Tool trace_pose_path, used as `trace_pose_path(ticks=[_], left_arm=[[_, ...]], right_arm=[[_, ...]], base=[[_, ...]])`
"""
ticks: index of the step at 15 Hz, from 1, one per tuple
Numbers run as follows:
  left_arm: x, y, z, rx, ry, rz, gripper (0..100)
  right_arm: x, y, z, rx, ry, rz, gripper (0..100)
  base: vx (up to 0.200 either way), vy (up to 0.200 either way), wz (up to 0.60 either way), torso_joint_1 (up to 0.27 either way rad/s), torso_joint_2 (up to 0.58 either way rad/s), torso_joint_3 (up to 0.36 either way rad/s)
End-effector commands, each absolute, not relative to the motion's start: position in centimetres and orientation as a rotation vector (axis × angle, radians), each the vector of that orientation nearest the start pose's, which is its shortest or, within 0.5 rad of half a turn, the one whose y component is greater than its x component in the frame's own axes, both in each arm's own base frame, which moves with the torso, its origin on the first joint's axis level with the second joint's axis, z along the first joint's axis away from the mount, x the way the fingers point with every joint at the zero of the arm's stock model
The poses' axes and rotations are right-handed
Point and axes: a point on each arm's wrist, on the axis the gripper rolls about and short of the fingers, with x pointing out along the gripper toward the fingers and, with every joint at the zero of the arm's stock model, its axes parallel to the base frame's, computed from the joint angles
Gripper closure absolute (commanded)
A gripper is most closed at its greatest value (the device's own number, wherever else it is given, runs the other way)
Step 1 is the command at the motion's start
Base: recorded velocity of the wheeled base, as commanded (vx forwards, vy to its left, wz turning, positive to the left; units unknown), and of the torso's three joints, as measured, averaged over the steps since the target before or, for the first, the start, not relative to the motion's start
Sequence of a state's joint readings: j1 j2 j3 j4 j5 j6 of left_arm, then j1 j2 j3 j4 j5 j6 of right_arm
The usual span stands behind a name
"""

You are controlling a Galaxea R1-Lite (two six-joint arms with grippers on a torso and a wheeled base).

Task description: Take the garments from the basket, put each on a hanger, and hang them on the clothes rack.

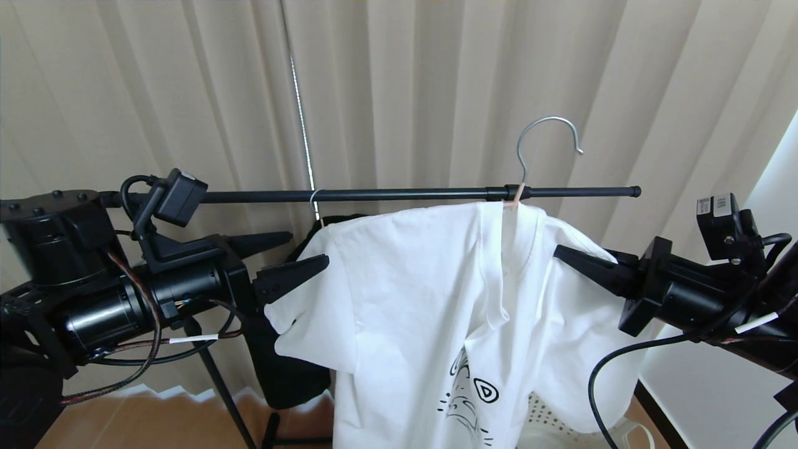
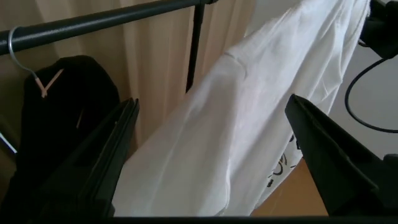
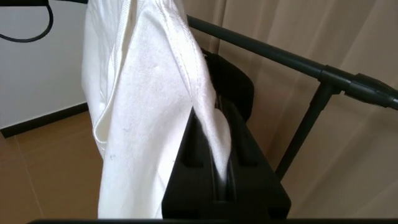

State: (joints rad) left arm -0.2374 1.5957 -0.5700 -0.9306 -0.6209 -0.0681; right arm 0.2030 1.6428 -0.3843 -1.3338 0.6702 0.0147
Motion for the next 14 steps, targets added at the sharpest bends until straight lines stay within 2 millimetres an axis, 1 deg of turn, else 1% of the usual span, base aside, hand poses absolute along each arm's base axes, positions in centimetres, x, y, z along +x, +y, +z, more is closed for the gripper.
trace_pose_path(ticks=[1,4,8,9,14], left_arm=[[26.2,-7.3,16.5,-0.092,0.173,-0.839,0],[27.2,-7.5,15.2,-0.09,0.142,-0.837,0],[27.2,-7.5,15.1,-0.089,0.137,-0.837,0],[27.2,-7.5,15.1,-0.089,0.137,-0.837,100],[27.2,-7.4,15.2,-0.089,0.134,-0.836,100]], right_arm=[[23.3,6.2,16.9,-0.008,-0.091,0.874,100],[23.2,5.7,17.3,0.007,-0.097,0.855,100],[23.4,5.4,17.4,0.005,-0.105,0.842,100],[23.4,5.4,17.4,0.005,-0.105,0.842,100],[23.6,5.0,17.5,0.004,-0.106,0.826,100]], base=[[0.0,0.0,0.0,0.0,0.0,0.0],[0.0,0.0,0.0,0.0,0.0,0.0],[0.0,0.0,0.0,0.0,0.0,0.0],[0.0,0.0,0.0,0.0,0.0,0.0],[0.0,0.0,0.0,0.0,0.0,0.0]])
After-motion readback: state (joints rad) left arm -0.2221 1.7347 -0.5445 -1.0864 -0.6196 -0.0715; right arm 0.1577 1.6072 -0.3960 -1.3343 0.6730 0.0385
